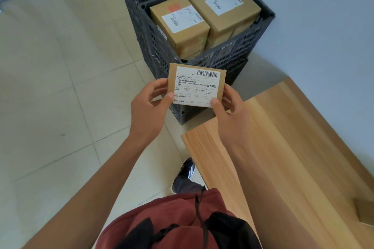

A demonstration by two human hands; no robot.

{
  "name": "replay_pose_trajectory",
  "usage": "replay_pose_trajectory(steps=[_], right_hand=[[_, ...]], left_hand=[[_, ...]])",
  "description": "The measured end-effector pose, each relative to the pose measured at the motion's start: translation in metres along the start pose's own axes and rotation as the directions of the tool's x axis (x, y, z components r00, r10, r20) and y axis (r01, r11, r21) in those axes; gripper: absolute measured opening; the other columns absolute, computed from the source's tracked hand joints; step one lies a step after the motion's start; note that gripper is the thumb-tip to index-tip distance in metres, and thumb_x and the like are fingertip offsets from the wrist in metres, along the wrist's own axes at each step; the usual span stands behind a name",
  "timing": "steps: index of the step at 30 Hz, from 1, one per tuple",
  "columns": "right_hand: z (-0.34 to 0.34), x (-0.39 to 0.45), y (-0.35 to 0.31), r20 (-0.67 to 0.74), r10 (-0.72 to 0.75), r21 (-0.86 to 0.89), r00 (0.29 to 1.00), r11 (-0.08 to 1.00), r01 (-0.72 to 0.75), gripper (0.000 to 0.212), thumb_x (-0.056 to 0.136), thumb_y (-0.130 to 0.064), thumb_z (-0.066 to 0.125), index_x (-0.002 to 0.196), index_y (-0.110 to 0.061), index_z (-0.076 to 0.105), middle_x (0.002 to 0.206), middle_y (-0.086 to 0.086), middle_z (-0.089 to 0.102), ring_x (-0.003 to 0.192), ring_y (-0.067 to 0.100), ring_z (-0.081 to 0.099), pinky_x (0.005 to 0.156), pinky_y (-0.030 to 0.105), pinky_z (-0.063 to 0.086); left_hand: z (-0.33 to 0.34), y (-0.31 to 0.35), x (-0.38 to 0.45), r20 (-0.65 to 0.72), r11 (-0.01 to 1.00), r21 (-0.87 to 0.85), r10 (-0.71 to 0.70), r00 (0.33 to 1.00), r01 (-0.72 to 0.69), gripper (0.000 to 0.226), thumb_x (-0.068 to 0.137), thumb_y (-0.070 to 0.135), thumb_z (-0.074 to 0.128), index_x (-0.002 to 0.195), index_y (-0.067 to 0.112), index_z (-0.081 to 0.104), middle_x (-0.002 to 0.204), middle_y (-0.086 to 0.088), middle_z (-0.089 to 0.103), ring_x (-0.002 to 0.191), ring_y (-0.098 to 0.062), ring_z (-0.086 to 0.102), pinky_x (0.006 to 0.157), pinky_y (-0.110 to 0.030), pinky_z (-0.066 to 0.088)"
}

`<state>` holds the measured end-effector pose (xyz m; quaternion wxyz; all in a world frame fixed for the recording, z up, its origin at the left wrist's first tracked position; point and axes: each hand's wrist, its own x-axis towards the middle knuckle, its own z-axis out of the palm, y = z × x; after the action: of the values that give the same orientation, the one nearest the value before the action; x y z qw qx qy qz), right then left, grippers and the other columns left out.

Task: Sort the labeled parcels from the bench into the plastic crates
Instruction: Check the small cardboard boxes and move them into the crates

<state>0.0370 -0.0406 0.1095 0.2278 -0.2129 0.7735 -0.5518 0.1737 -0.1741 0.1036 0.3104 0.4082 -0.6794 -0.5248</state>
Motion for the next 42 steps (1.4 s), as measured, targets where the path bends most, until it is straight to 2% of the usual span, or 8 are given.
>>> replay_pose_trajectory(steps=[5, 8, 12, 16, 22, 26, 33, 42], right_hand=[[0.018, 0.052, -0.007, 0.011, 0.039, -0.012, 0.999, 0.999, -0.039, 0.044, 0.103, -0.021, 0.063, 0.145, -0.032, 0.056, 0.129, -0.023, 0.067, 0.119, -0.007, 0.059, 0.091, 0.01, 0.048], [0.032, 0.072, -0.013, -0.005, 0.064, -0.004, 0.998, 0.998, -0.064, 0.044, 0.103, -0.019, 0.064, 0.144, -0.032, 0.057, 0.128, -0.022, 0.068, 0.117, -0.008, 0.059, 0.086, 0.004, 0.046], [0.063, 0.097, -0.018, -0.02, 0.092, -0.001, 0.996, 0.996, -0.092, 0.043, 0.102, -0.018, 0.065, 0.143, -0.029, 0.059, 0.129, -0.021, 0.068, 0.119, -0.004, 0.06, 0.091, 0.008, 0.047], [0.11, 0.127, -0.036, -0.06, 0.086, -0.012, 0.994, 0.996, -0.087, 0.041, 0.102, -0.016, 0.066, 0.14, -0.029, 0.059, 0.125, -0.022, 0.068, 0.119, -0.001, 0.061, 0.088, 0.005, 0.046], [0.197, 0.166, -0.079, -0.074, 0.06, -0.035, 0.995, 0.997, -0.062, 0.046, 0.102, -0.02, 0.065, 0.146, -0.03, 0.056, 0.129, -0.023, 0.067, 0.119, -0.002, 0.061, 0.096, 0.014, 0.051], [0.241, 0.192, -0.102, -0.04, 0.034, -0.063, 0.999, 0.997, -0.037, 0.046, 0.102, -0.014, 0.064, 0.145, -0.03, 0.057, 0.13, -0.021, 0.067, 0.115, -0.006, 0.062, 0.09, 0.005, 0.049], [0.287, 0.245, -0.123, -0.032, 0.054, -0.053, 0.998, 0.997, -0.056, 0.045, 0.102, -0.018, 0.065, 0.145, -0.031, 0.056, 0.13, -0.022, 0.066, 0.117, -0.006, 0.063, 0.089, 0.008, 0.052], [0.325, 0.367, -0.14, -0.076, 0.064, -0.041, 0.995, 0.997, -0.067, 0.046, 0.102, -0.021, 0.065, 0.147, -0.027, 0.055, 0.128, -0.02, 0.065, 0.113, -0.005, 0.064, 0.08, 0.009, 0.052]], left_hand=[[0.003, 0.002, 0.054, 0.025, 1.0, 0.0, -0.015, 1.0, 0.015, 0.033, 0.098, 0.007, 0.067, 0.116, 0.035, 0.066, 0.118, 0.017, 0.073, 0.112, -0.006, 0.069, 0.09, -0.022, 0.059], [-0.001, 0.0, 0.078, 0.042, 0.999, -0.017, -0.027, 0.999, 0.028, 0.034, 0.098, 0.006, 0.067, 0.117, 0.033, 0.067, 0.118, 0.016, 0.073, 0.112, -0.006, 0.069, 0.088, -0.021, 0.058], [-0.015, -0.008, 0.12, 0.061, 0.998, -0.026, -0.048, 0.997, 0.05, 0.034, 0.097, 0.004, 0.067, 0.117, 0.031, 0.068, 0.116, 0.017, 0.073, 0.11, -0.005, 0.069, 0.085, -0.017, 0.057], [-0.045, -0.018, 0.173, 0.087, 0.998, -0.037, -0.04, 0.995, 0.043, 0.034, 0.098, 0.004, 0.067, 0.119, 0.03, 0.068, 0.116, 0.017, 0.073, 0.11, -0.006, 0.069, 0.083, -0.013, 0.055], [-0.111, -0.031, 0.263, 0.118, 1.0, -0.026, -0.004, 0.993, 0.007, 0.033, 0.099, 0.008, 0.066, 0.122, 0.031, 0.069, 0.116, 0.019, 0.073, 0.111, -0.005, 0.069, 0.087, -0.018, 0.057], [-0.146, -0.039, 0.316, 0.108, 1.0, 0.016, 0.018, 0.994, -0.02, 0.033, 0.101, 0.012, 0.064, 0.131, 0.025, 0.068, 0.119, 0.019, 0.072, 0.113, -0.003, 0.067, 0.09, -0.024, 0.058], [-0.167, -0.043, 0.393, 0.125, 0.998, 0.049, 0.03, 0.992, -0.036, 0.032, 0.101, 0.013, 0.063, 0.131, 0.026, 0.068, 0.119, 0.022, 0.071, 0.112, -0.002, 0.066, 0.088, -0.019, 0.057], [-0.15, -0.031, 0.529, 0.172, 0.981, 0.169, 0.061, 0.983, -0.091, 0.032, 0.103, 0.015, 0.062, 0.134, 0.024, 0.067, 0.124, 0.013, 0.071, 0.114, -0.004, 0.066, 0.095, -0.03, 0.059]])
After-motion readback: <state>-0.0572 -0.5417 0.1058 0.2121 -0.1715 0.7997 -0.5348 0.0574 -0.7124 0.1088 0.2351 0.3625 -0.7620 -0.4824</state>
